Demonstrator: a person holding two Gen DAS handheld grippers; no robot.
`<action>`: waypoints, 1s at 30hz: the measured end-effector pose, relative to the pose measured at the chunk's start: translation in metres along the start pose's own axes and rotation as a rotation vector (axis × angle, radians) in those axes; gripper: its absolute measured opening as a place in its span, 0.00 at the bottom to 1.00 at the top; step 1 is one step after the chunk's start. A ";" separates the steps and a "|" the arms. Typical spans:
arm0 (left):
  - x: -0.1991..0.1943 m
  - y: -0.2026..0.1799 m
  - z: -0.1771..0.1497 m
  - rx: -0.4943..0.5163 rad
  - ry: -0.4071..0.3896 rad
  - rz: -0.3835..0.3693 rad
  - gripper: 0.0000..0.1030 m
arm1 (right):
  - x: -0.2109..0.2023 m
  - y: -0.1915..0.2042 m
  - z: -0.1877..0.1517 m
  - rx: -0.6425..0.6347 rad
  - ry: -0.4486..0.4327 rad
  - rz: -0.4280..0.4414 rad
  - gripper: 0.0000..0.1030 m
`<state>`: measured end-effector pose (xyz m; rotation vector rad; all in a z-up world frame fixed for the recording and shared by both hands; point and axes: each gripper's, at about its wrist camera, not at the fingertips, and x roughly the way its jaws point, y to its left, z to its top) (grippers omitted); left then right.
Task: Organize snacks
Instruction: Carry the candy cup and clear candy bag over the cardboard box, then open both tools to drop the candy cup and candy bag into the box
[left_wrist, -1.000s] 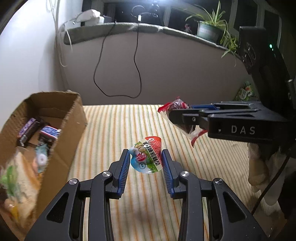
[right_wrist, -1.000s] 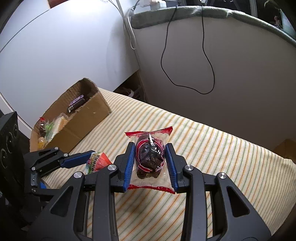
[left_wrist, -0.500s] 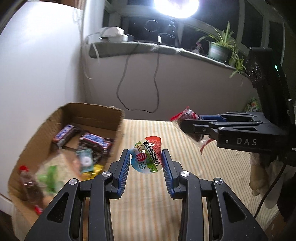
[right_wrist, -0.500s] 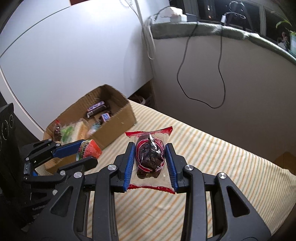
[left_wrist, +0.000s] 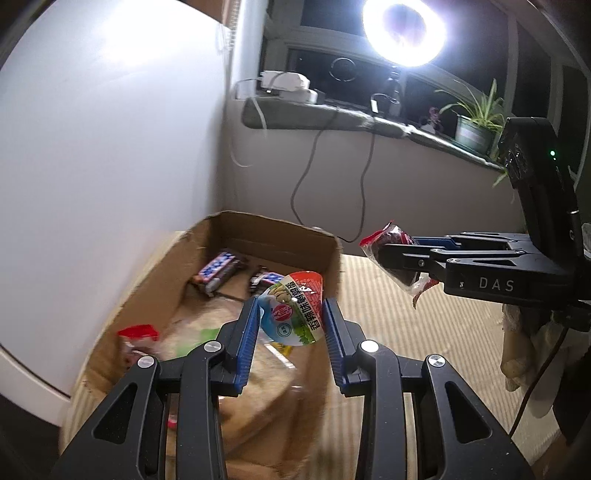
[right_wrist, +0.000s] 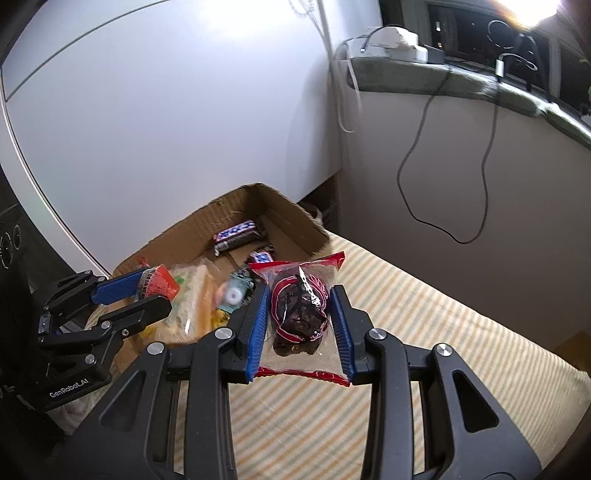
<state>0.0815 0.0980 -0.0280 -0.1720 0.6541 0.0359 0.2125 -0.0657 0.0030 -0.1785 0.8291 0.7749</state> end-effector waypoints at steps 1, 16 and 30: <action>-0.001 0.004 0.000 -0.004 -0.002 0.006 0.32 | 0.003 0.004 0.003 -0.005 0.001 0.003 0.34; -0.006 0.046 -0.004 -0.058 -0.007 0.047 0.32 | 0.050 0.044 0.025 -0.063 0.032 0.036 0.34; 0.002 0.052 -0.004 -0.069 0.012 0.058 0.36 | 0.078 0.053 0.024 -0.073 0.070 0.041 0.34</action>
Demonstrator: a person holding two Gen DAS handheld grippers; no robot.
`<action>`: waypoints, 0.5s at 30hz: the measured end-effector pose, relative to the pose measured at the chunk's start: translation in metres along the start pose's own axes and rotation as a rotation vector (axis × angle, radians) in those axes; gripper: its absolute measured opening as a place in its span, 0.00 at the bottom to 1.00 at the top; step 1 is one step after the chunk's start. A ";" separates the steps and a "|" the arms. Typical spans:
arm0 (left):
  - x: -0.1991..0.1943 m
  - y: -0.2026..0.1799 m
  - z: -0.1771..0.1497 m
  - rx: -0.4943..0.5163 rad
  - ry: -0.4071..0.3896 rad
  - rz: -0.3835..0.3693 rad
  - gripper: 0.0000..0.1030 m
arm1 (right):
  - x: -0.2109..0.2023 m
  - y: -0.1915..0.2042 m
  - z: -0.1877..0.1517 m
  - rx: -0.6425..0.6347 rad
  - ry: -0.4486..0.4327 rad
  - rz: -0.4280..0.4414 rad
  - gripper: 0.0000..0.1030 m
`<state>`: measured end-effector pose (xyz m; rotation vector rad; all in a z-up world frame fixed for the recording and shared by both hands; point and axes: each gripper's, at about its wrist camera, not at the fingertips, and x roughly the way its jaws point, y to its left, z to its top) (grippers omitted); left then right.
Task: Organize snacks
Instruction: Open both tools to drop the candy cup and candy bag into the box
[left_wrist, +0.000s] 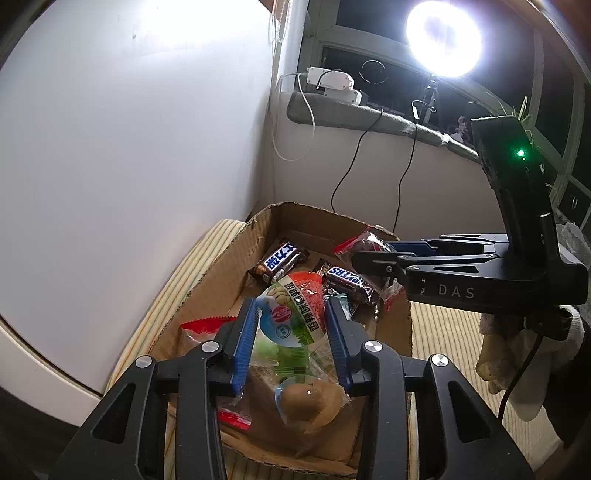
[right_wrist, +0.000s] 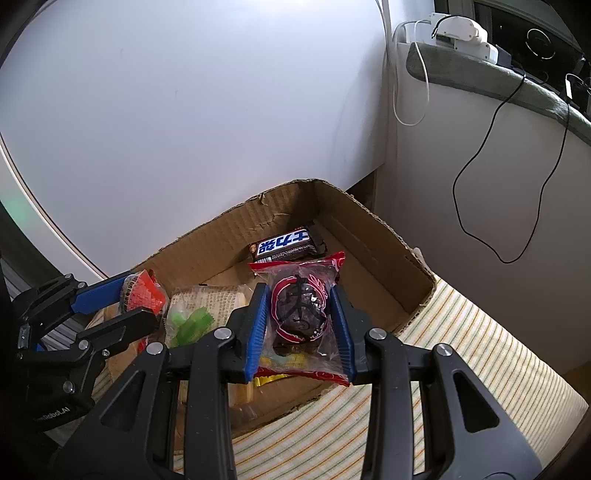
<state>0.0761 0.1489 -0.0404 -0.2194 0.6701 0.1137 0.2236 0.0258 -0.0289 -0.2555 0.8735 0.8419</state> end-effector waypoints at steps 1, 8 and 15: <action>0.000 0.000 0.000 -0.001 0.000 0.001 0.36 | 0.001 0.001 0.000 -0.001 0.001 -0.001 0.34; 0.000 -0.002 0.000 0.000 -0.006 0.009 0.44 | 0.000 0.001 0.001 0.006 -0.014 -0.005 0.55; -0.006 -0.003 -0.001 0.008 -0.017 0.019 0.54 | -0.007 0.000 0.000 0.013 -0.032 -0.014 0.70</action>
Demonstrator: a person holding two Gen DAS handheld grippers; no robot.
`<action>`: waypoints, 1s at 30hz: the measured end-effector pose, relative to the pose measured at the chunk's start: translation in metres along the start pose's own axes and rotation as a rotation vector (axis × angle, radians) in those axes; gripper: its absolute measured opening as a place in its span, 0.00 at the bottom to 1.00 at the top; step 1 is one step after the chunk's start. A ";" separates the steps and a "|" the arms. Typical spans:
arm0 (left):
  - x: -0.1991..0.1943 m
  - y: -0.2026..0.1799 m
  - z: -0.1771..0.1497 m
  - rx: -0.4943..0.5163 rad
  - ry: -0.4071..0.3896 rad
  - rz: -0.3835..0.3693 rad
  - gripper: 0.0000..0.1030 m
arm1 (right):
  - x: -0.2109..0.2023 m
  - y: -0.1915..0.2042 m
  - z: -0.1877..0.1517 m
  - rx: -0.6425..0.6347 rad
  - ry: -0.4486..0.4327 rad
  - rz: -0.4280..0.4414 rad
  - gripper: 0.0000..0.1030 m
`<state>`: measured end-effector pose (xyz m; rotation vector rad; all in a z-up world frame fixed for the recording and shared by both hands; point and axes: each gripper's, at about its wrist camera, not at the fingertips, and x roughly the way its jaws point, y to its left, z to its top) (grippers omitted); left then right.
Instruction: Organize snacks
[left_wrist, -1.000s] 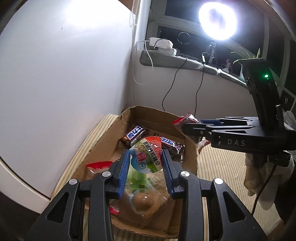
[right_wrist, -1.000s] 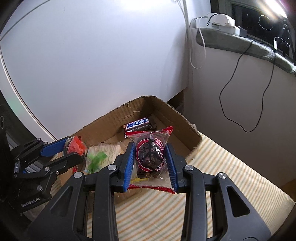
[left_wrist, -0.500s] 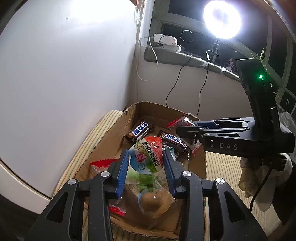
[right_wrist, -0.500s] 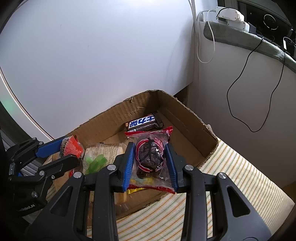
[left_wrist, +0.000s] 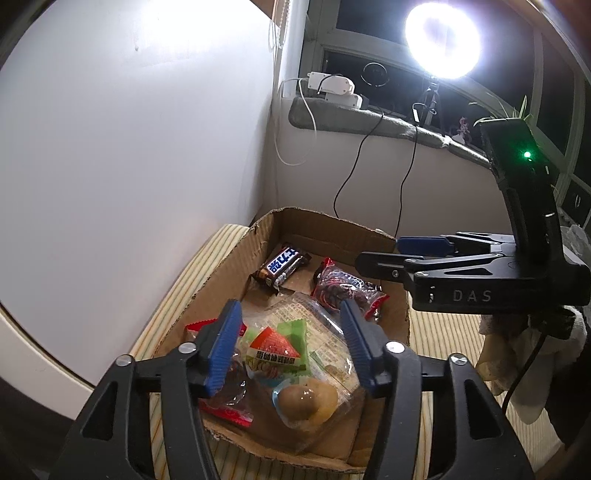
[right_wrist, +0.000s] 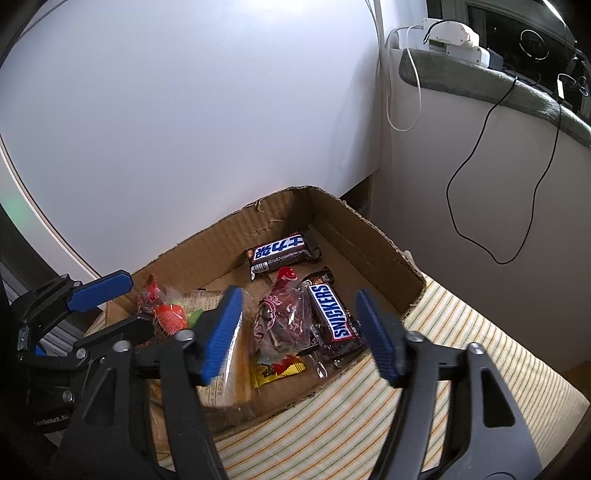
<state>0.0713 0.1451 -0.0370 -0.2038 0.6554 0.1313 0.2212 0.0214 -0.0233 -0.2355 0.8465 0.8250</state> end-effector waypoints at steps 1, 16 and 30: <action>-0.001 0.000 0.000 -0.001 -0.001 0.003 0.54 | -0.003 0.000 -0.001 0.001 -0.006 -0.004 0.72; -0.040 -0.019 -0.017 0.004 -0.033 0.045 0.67 | -0.066 -0.001 -0.034 0.034 -0.115 -0.068 0.86; -0.070 -0.039 -0.040 0.024 -0.046 0.098 0.77 | -0.119 0.008 -0.086 0.035 -0.167 -0.182 0.98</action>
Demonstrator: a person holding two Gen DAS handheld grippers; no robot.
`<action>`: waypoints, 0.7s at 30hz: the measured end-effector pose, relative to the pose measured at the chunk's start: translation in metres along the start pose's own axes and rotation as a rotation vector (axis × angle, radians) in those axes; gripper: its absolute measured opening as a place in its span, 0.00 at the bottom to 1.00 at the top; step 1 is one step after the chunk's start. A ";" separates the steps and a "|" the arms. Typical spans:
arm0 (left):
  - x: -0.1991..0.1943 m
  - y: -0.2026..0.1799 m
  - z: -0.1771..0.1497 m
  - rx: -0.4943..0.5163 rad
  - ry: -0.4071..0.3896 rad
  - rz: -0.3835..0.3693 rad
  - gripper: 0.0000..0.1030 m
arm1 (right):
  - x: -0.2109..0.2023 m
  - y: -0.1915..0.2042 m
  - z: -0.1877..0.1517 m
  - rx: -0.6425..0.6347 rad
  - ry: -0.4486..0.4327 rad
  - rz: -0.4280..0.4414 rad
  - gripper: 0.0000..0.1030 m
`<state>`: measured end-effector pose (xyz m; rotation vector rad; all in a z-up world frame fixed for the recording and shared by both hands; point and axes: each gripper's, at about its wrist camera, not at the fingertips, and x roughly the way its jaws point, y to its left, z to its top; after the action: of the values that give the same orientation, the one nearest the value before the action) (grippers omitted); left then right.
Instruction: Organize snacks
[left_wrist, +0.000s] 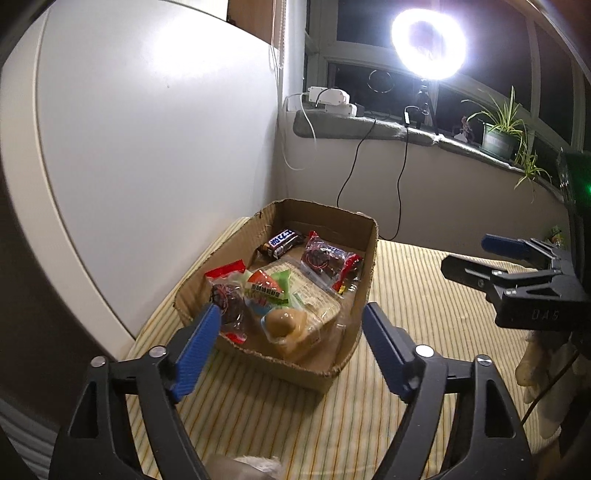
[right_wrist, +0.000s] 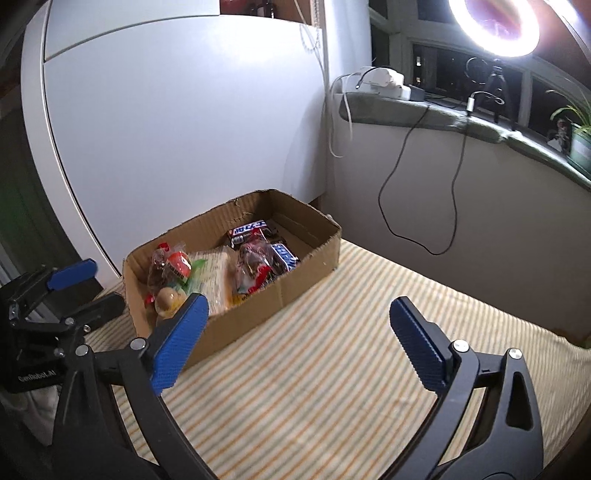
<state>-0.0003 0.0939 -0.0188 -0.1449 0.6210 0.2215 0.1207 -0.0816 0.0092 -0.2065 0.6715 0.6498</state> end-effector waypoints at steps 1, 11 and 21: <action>-0.003 -0.001 -0.001 0.000 -0.003 0.003 0.77 | -0.002 0.000 -0.002 0.001 -0.001 -0.006 0.98; -0.018 -0.005 -0.008 0.008 -0.017 0.030 0.78 | -0.014 -0.002 -0.014 0.000 -0.002 -0.045 1.00; -0.022 -0.006 -0.008 0.002 -0.027 0.033 0.78 | -0.020 0.002 -0.019 -0.006 -0.004 -0.054 1.00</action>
<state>-0.0213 0.0829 -0.0118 -0.1299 0.5967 0.2540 0.0977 -0.0976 0.0073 -0.2283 0.6577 0.6007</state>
